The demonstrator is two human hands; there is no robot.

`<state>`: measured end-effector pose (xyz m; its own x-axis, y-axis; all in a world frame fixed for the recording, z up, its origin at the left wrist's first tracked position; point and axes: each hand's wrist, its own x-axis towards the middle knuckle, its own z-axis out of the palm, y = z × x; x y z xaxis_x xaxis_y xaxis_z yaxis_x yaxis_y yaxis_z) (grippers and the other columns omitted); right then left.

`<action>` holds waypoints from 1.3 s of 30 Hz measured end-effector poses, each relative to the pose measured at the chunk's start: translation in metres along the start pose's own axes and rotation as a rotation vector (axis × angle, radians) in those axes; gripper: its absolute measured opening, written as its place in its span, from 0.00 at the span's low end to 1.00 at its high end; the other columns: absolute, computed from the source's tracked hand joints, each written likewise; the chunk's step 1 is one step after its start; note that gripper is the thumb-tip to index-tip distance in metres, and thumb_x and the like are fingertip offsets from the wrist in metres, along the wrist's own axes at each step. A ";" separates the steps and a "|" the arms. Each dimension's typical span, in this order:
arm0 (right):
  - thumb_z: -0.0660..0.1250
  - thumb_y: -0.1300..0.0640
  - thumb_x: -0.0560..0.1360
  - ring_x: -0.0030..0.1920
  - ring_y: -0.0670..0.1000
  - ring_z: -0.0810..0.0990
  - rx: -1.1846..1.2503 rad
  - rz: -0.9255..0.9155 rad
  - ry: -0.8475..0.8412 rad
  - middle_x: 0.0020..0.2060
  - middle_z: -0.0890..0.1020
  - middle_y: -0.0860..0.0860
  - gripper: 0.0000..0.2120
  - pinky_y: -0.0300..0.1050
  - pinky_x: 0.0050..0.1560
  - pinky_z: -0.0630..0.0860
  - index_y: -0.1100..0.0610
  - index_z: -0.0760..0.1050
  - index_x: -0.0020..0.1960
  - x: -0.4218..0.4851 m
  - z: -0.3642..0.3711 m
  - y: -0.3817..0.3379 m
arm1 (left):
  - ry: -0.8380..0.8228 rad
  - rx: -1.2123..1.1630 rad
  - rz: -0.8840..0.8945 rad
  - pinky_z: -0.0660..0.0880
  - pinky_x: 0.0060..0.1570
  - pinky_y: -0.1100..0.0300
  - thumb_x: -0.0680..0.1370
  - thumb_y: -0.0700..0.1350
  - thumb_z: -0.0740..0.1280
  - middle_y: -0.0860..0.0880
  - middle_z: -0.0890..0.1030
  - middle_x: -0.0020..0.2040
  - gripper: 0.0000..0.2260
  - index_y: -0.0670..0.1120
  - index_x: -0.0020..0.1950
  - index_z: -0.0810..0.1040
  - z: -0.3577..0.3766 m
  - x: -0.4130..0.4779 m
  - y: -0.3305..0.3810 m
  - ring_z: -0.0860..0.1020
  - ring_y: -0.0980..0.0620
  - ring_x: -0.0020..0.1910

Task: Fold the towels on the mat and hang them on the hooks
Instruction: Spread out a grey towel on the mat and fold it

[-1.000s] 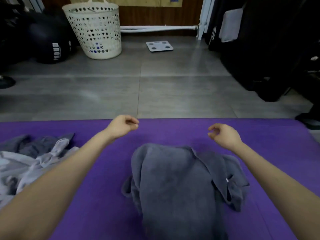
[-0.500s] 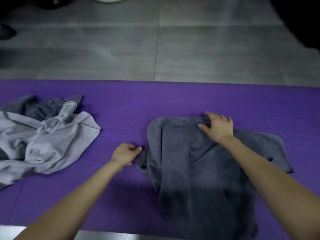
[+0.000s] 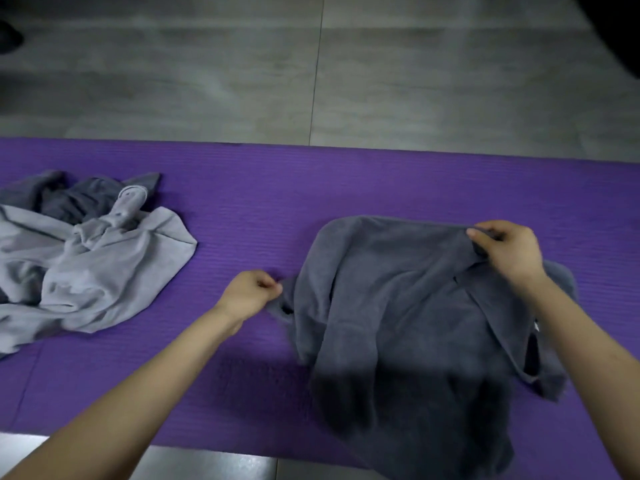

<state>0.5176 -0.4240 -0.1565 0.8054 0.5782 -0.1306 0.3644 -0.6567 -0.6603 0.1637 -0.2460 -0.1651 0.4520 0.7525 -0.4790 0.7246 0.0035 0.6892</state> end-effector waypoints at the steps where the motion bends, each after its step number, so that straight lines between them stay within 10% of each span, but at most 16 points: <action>1: 0.69 0.41 0.67 0.47 0.52 0.82 0.035 0.025 0.019 0.41 0.83 0.48 0.06 0.55 0.55 0.76 0.41 0.80 0.41 0.003 -0.007 0.003 | 0.052 -0.114 0.017 0.66 0.36 0.58 0.76 0.37 0.66 0.47 0.73 0.33 0.11 0.46 0.34 0.73 -0.008 0.000 0.007 0.68 0.52 0.35; 7: 0.71 0.53 0.72 0.35 0.39 0.77 0.206 0.051 0.098 0.39 0.82 0.49 0.07 0.36 0.38 0.76 0.54 0.81 0.47 0.010 -0.035 0.000 | 0.440 -0.428 0.192 0.73 0.26 0.65 0.80 0.38 0.60 0.49 0.73 0.31 0.12 0.48 0.38 0.66 -0.086 -0.012 0.058 0.73 0.57 0.30; 14: 0.71 0.50 0.71 0.52 0.58 0.80 0.052 0.002 0.168 0.46 0.84 0.53 0.08 0.53 0.54 0.75 0.52 0.82 0.47 -0.008 -0.053 -0.035 | 0.832 0.005 0.168 0.72 0.40 0.56 0.75 0.50 0.67 0.44 0.76 0.33 0.13 0.43 0.36 0.71 -0.136 -0.026 0.065 0.76 0.45 0.36; 18: 0.72 0.50 0.71 0.56 0.59 0.78 -0.357 0.047 -0.029 0.51 0.83 0.55 0.09 0.54 0.59 0.72 0.53 0.81 0.49 -0.020 -0.050 -0.048 | 0.411 0.547 -0.178 0.69 0.35 0.59 0.74 0.49 0.68 0.45 0.76 0.30 0.14 0.42 0.33 0.72 -0.149 -0.033 0.055 0.77 0.45 0.35; 22: 0.71 0.49 0.71 0.57 0.56 0.77 -0.532 0.013 -0.191 0.51 0.82 0.51 0.08 0.54 0.61 0.69 0.49 0.81 0.49 -0.027 -0.037 -0.051 | 0.179 0.904 -0.340 0.75 0.47 0.59 0.74 0.52 0.67 0.43 0.80 0.49 0.14 0.42 0.49 0.76 -0.136 -0.030 0.030 0.79 0.44 0.48; 29: 0.75 0.62 0.68 0.32 0.36 0.77 0.112 -0.207 -0.401 0.28 0.81 0.39 0.10 0.25 0.36 0.70 0.47 0.80 0.36 -0.051 -0.035 -0.085 | 0.186 0.633 0.335 0.68 0.54 0.55 0.75 0.51 0.63 0.41 0.80 0.54 0.15 0.42 0.55 0.78 -0.071 0.033 0.059 0.76 0.41 0.55; 35: 0.74 0.62 0.66 0.38 0.42 0.79 0.204 -0.340 -0.634 0.35 0.84 0.50 0.05 0.33 0.43 0.73 0.54 0.83 0.40 -0.076 -0.059 -0.115 | -0.357 0.494 0.735 0.57 0.69 0.58 0.64 0.46 0.62 0.54 0.71 0.69 0.32 0.56 0.70 0.68 0.003 0.046 0.168 0.65 0.52 0.69; 39: 0.73 0.54 0.65 0.37 0.42 0.78 0.251 -0.401 -0.589 0.35 0.83 0.47 0.05 0.32 0.42 0.72 0.54 0.84 0.39 -0.079 -0.086 -0.123 | -0.555 0.798 0.746 0.69 0.51 0.61 0.67 0.42 0.67 0.52 0.81 0.52 0.19 0.51 0.57 0.78 0.033 0.031 0.202 0.75 0.51 0.51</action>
<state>0.4495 -0.4310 -0.0012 0.2244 0.9593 -0.1716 0.4028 -0.2516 -0.8800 0.3409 -0.2438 -0.0584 0.9117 0.0142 -0.4105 0.2207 -0.8598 0.4605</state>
